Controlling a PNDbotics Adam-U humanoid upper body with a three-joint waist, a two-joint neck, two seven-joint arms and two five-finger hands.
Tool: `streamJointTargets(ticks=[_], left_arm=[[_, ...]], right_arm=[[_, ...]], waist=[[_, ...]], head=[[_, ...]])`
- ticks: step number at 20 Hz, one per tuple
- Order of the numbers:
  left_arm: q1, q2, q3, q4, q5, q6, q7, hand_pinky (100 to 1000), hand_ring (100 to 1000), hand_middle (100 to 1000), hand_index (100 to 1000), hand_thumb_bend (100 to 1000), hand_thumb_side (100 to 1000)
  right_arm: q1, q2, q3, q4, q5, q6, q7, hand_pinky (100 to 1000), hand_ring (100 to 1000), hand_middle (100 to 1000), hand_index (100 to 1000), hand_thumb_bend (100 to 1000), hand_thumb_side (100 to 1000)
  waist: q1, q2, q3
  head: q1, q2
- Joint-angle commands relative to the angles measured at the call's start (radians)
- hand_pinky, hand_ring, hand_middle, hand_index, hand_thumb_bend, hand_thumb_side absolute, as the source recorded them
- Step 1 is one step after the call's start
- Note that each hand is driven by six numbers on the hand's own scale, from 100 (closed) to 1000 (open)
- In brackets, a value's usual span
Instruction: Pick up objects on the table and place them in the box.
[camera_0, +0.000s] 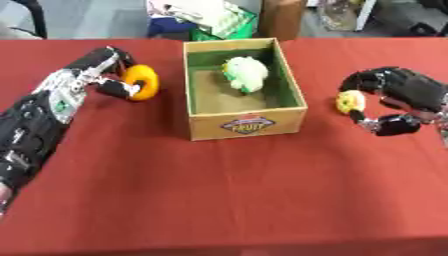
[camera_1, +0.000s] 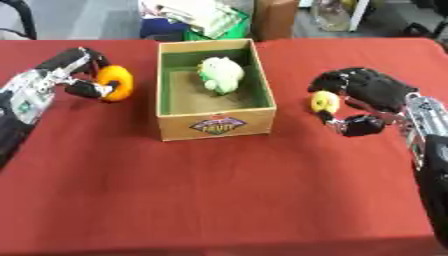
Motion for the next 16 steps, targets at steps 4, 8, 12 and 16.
streamJointTargets(ticks=[4, 8, 12, 16], left_arm=[[-0.032, 0.011, 0.004, -0.069, 0.078, 0.016, 0.242, 482, 297, 275, 463, 100, 228], [-0.054, 0.018, -0.03, -0.17, 0.169, 0.004, 0.285, 487, 307, 285, 470, 100, 222], [-0.09, 0.0, -0.072, -0.268, 0.23, -0.018, 0.242, 498, 326, 303, 486, 100, 217], [-0.117, -0.038, -0.114, -0.309, 0.277, -0.049, 0.154, 509, 349, 326, 508, 100, 225]], right_arm=[[-0.018, -0.017, -0.006, -0.012, 0.01, 0.0, -0.007, 684, 757, 785, 862, 100, 304], [-0.019, -0.013, -0.004, -0.012, 0.013, 0.0, -0.008, 684, 757, 785, 863, 100, 303], [-0.02, -0.004, 0.0, -0.011, 0.016, 0.0, -0.009, 684, 757, 785, 863, 100, 304], [-0.023, 0.008, 0.006, -0.01, 0.02, 0.0, -0.011, 684, 757, 785, 863, 100, 303]], waist=[[0.003, -0.016, -0.003], [0.005, -0.019, -0.005], [0.003, -0.021, -0.009], [0.001, -0.023, -0.016]], head=[[0.004, -0.006], [0.006, -0.004], [0.014, -0.002], [0.02, -0.003]])
